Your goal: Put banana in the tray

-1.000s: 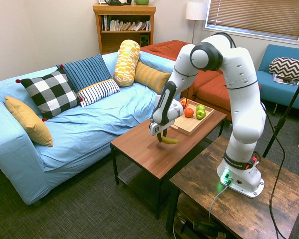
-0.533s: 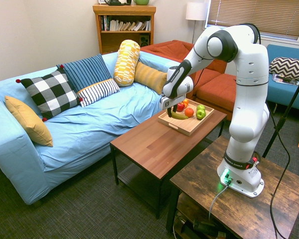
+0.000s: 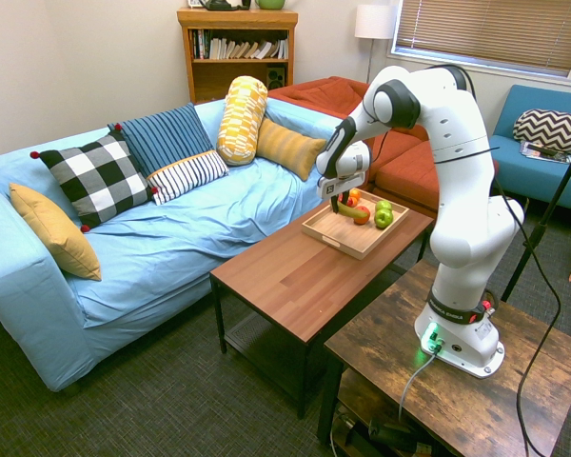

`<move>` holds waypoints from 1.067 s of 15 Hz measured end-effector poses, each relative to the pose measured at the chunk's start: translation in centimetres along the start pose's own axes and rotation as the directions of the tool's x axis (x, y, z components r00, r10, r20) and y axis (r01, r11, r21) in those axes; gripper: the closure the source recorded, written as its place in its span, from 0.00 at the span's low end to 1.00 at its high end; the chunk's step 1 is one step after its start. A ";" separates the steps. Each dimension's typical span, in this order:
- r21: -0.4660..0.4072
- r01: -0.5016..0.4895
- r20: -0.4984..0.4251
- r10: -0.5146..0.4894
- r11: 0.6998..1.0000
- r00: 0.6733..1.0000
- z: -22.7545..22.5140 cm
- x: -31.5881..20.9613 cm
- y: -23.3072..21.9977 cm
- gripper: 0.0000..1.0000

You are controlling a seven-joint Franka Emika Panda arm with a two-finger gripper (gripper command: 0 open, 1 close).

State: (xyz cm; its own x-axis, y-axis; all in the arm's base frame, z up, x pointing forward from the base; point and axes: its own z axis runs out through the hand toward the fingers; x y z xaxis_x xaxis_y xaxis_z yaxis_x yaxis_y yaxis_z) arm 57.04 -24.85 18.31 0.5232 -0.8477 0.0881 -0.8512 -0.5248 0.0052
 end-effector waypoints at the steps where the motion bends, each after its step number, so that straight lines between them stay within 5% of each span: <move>1: 0.000 -0.004 0.009 0.004 1.000 1.000 1.2 0.5 -0.1 1.00; 8: -0.023 -0.016 0.059 0.017 1.000 0.998 7.2 0.9 -0.4 1.00; 9: -0.027 -0.017 0.066 0.019 0.999 0.998 8.0 1.0 -0.1 0.00; 16: -0.018 -0.023 0.087 0.024 1.000 0.996 9.1 1.1 0.7 0.00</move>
State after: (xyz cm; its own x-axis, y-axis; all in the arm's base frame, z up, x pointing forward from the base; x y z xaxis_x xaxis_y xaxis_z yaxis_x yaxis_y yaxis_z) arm 57.42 -26.89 9.34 0.5038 -0.8638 0.0014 -0.8636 -0.5037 0.0214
